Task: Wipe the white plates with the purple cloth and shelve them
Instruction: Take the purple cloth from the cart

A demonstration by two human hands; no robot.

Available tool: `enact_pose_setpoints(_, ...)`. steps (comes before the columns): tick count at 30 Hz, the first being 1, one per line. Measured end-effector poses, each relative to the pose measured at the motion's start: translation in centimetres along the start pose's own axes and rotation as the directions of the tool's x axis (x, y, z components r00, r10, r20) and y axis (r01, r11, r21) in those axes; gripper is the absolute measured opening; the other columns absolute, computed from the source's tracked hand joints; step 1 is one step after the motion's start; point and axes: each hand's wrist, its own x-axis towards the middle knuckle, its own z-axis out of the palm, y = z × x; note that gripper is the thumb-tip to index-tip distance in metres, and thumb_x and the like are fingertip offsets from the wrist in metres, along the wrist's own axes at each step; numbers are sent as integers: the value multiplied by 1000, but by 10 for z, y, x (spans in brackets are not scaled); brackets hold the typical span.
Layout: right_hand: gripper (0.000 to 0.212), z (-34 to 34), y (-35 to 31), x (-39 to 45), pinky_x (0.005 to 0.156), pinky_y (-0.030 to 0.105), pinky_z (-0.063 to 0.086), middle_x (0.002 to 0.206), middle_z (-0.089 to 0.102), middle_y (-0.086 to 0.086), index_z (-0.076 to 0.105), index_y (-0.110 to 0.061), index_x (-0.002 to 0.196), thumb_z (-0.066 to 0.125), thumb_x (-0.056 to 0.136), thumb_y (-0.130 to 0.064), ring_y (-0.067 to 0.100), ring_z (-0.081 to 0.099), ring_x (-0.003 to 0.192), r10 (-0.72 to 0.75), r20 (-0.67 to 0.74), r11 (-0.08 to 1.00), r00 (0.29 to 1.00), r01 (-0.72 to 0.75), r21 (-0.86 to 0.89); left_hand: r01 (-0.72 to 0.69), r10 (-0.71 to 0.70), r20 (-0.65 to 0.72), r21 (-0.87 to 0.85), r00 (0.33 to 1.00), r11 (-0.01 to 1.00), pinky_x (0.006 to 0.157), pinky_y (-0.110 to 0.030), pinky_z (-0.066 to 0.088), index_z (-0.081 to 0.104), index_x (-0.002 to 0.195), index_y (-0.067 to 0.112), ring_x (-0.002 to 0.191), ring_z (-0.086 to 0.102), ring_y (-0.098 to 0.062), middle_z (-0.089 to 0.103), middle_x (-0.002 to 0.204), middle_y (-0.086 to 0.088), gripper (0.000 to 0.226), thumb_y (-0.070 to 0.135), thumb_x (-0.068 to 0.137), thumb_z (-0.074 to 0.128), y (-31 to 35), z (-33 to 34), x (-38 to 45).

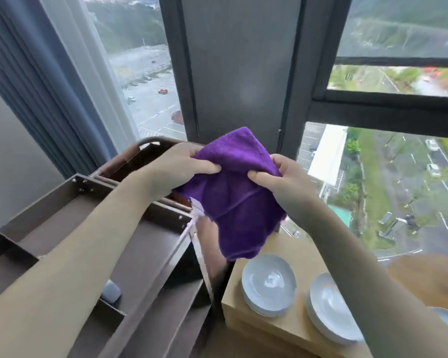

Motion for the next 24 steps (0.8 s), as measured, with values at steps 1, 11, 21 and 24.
enact_pose_setpoints(1,16,-27,6,-12,69,32,53,79,70,-1,68,-14,95,79,84,-16,14,65,71,8,-22,1000,1000,-8,-8,-3,3,24,20,1000,1000,85,-35,58,77,103,4,87,74,-22,80,98,-13,14,-1,94,67,9,27,2)
enact_pose_setpoints(11,44,-269,115,-159,86,45,54,90,71,1,63,-21,93,84,58,-37,25,70,85,245,-177,958,953,-266,-108,157,-163,376,47,912,986,100,-52,57,77,107,8,101,75,-37,79,103,-15,51,31,62,87,12,312,5)
enact_pose_setpoints(21,40,-305,234,-247,78,34,57,100,75,11,71,-5,111,84,79,-24,26,71,89,627,-41,755,778,-593,280,465,-350,681,16,643,885,91,-40,62,72,112,7,100,76,-32,77,110,-16,26,4,87,80,-80,441,-9)
enact_pose_setpoints(24,25,-285,274,-262,70,28,57,94,75,6,70,-7,109,76,84,-5,20,71,81,694,-55,682,718,-631,369,594,-427,672,-24,605,804,101,-47,57,69,124,1,111,72,-38,73,121,-22,47,9,81,83,-142,458,-14)
